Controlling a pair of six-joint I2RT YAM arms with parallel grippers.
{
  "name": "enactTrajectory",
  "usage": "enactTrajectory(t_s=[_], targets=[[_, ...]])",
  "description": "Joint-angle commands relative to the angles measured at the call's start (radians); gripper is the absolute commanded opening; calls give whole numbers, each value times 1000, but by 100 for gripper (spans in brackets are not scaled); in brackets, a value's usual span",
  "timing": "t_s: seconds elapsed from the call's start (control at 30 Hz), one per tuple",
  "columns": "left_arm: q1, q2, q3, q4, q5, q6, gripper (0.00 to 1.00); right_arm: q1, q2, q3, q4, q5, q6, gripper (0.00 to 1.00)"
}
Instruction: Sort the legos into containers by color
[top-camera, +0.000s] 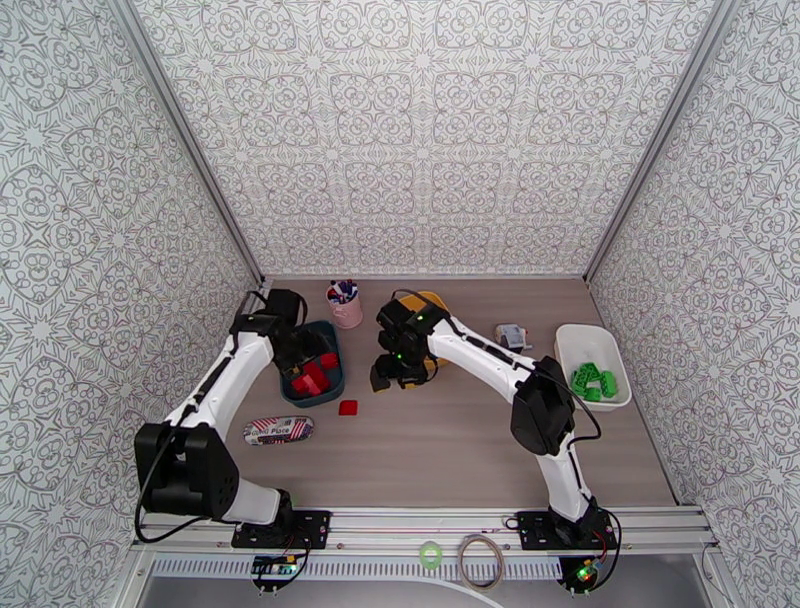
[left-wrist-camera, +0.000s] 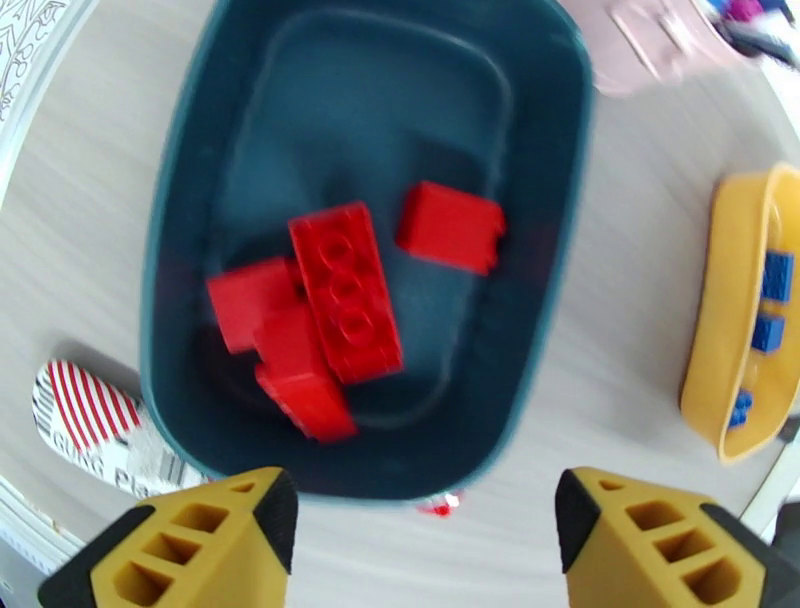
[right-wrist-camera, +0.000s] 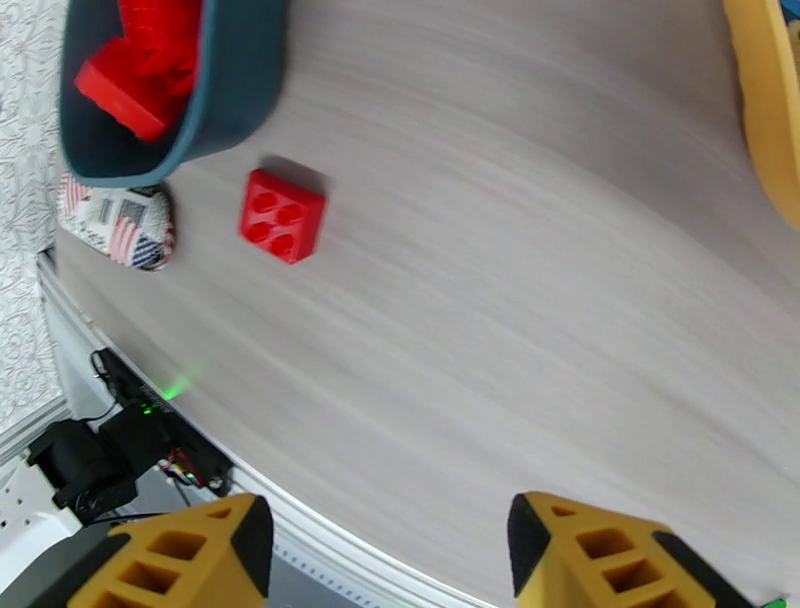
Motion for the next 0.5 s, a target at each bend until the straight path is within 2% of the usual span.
enactTrajectory(t_s=[0.0, 0.27, 0.47], targets=[[-77, -65, -23, -64, -64, -88, 78, -22, -56, -41, -9, 48, -13, 67], [-260, -130, -119, -62, -121, -307, 81, -62, -114, -133, 21, 48, -24, 67], [-349, -131, -173, -33, -141, -438, 78, -77, -154, -191, 37, 46, -35, 67]])
